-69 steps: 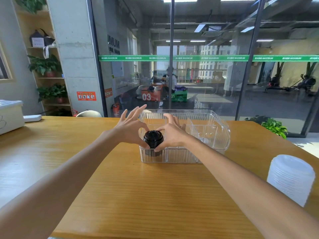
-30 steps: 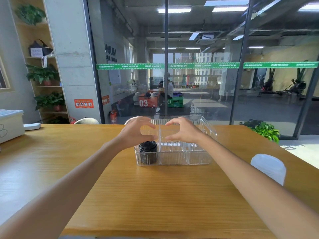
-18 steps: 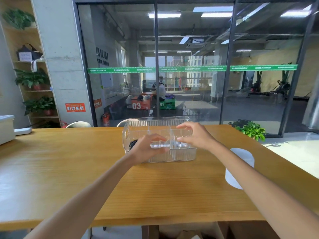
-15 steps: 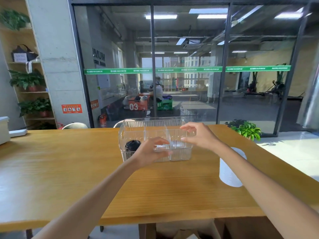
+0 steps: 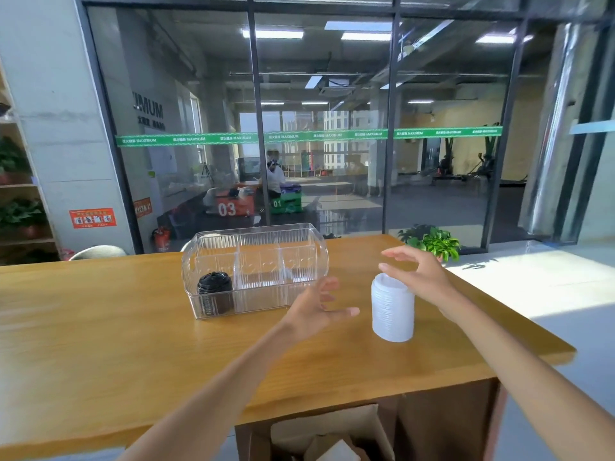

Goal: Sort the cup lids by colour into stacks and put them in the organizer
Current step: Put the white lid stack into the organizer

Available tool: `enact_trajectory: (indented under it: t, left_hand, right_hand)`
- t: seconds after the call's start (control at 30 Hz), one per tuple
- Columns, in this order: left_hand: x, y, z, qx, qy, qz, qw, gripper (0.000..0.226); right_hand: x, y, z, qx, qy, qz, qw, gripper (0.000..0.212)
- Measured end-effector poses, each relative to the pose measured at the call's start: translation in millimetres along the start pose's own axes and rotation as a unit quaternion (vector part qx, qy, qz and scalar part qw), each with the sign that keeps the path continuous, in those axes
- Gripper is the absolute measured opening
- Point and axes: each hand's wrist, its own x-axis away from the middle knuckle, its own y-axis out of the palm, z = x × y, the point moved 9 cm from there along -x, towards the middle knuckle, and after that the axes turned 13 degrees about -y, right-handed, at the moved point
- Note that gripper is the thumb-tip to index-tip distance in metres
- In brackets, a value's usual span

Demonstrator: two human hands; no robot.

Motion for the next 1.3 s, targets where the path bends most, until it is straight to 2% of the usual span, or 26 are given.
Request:
enact_trajectory:
  t: [0.2, 0.33, 0.43, 0.6, 0.73, 0.97, 1.13, 1.3]
  left_hand:
    - [-10.2, 44.5, 5.7, 0.034, -0.019, -0.049, 0.998, 0.121]
    - [-15.6, 67.7, 9.0, 0.036, -0.017, -0.056, 0.998, 0.123]
    - [-18.0, 77.3, 10.8, 0.043, -0.01, -0.045, 0.998, 0.114]
    - [-21.4, 80.3, 10.9, 0.046, -0.004, -0.024, 0.999, 0.092]
    - [-21.1, 79.4, 12.6, 0.048, 0.001, -0.019, 0.999, 0.086]
    - [-16.4, 67.0, 15.1, 0.062, 0.018, 0.0, 0.998, 0.075]
    - [-12.1, 45.2, 13.0, 0.074, 0.026, 0.009, 0.997, 0.086]
    - [-5.5, 13.1, 7.2, 0.068, 0.025, 0.019, 0.997, 0.088]
  right_hand:
    - [31.5, -5.1, 22.4, -0.054, 0.044, -0.027, 0.997, 0.09]
    - [52.9, 2.4, 39.1, -0.076, 0.07, -0.064, 0.993, 0.108]
    - [63.4, 4.3, 46.4, -0.069, 0.077, -0.068, 0.992, 0.106]
    - [69.3, 4.8, 50.8, -0.073, 0.079, -0.048, 0.993, 0.088]
    - [69.8, 6.0, 51.3, -0.068, 0.076, -0.041, 0.994, 0.076]
    - [62.5, 8.3, 42.4, -0.077, 0.062, -0.037, 0.994, 0.071]
    - [51.7, 18.8, 28.0, -0.082, 0.048, -0.042, 0.995, 0.071]
    - [36.4, 39.7, 10.4, -0.088, 0.03, -0.054, 0.994, 0.071]
